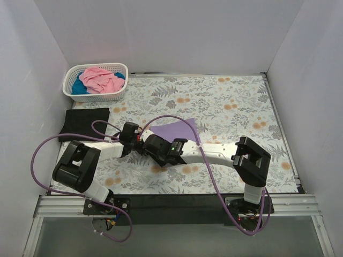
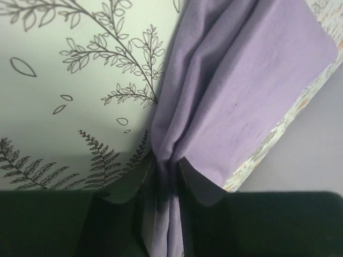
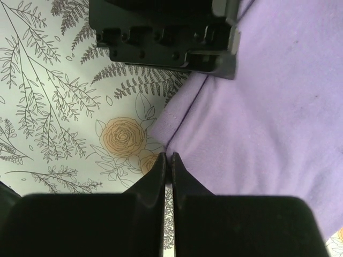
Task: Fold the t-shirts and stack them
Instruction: Neatly place the folded tshirt to the corner
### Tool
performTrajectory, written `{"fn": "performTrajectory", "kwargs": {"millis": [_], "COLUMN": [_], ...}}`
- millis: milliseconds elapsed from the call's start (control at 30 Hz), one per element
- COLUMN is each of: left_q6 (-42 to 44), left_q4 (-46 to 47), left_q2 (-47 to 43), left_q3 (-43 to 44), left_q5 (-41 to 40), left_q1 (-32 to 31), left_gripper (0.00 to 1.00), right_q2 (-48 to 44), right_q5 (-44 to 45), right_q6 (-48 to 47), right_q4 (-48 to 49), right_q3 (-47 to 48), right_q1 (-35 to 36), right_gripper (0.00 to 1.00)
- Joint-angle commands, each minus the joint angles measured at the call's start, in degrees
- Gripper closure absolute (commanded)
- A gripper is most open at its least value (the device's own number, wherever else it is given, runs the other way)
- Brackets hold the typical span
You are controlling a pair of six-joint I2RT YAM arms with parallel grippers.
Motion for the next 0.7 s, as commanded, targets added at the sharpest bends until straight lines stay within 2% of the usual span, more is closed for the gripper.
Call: {"fn": "performTrajectory", "kwargs": {"millis": [0, 33, 100, 133, 300, 433, 567, 667], "left_q6": [2.6, 4.0, 5.4, 6.9, 13.0, 18.7, 24.2, 28.1], "left_q4": [-0.5, -0.5, -1.0, -1.6, -9.3, -16.5, -25.9, -30.3], "left_q2": [1.0, 1.0, 1.2, 1.2, 1.5, 2.0, 2.1, 1.8], "left_q3": [0.1, 0.3, 1.1, 1.7, 5.9, 10.4, 15.6, 19.1], "left_q5": [-4.8, -5.0, -5.3, -5.5, -10.6, -16.0, -25.1, -30.7], "left_q1": [-0.7, -0.7, -0.7, -0.7, -0.7, -0.4, -0.1, 0.6], "left_gripper": [0.84, 0.87, 1.0, 1.0, 1.0, 1.0, 1.0, 1.0], "right_q2": [-3.0, -2.9, -3.0, -3.0, -6.9, -12.5, -20.0, -24.6], "right_q5": [-0.6, -0.8, -1.2, -1.1, 2.3, 2.2, 0.8, 2.5], "right_q6": [0.6, 0.7, 0.9, 1.0, 3.0, 5.3, 5.4, 5.1], "right_q4": [2.3, 2.4, 2.4, 2.3, 2.2, 2.1, 2.9, 4.7], "right_q3": [-0.6, -0.6, -0.7, -0.9, -5.0, -10.8, -16.9, -22.3], "right_q1": [-0.3, -0.3, -0.3, -0.4, -1.4, -6.4, -14.7, -21.2], "right_gripper": [0.97, 0.89, 0.81, 0.69, 0.34, 0.16, 0.04, 0.02]}}
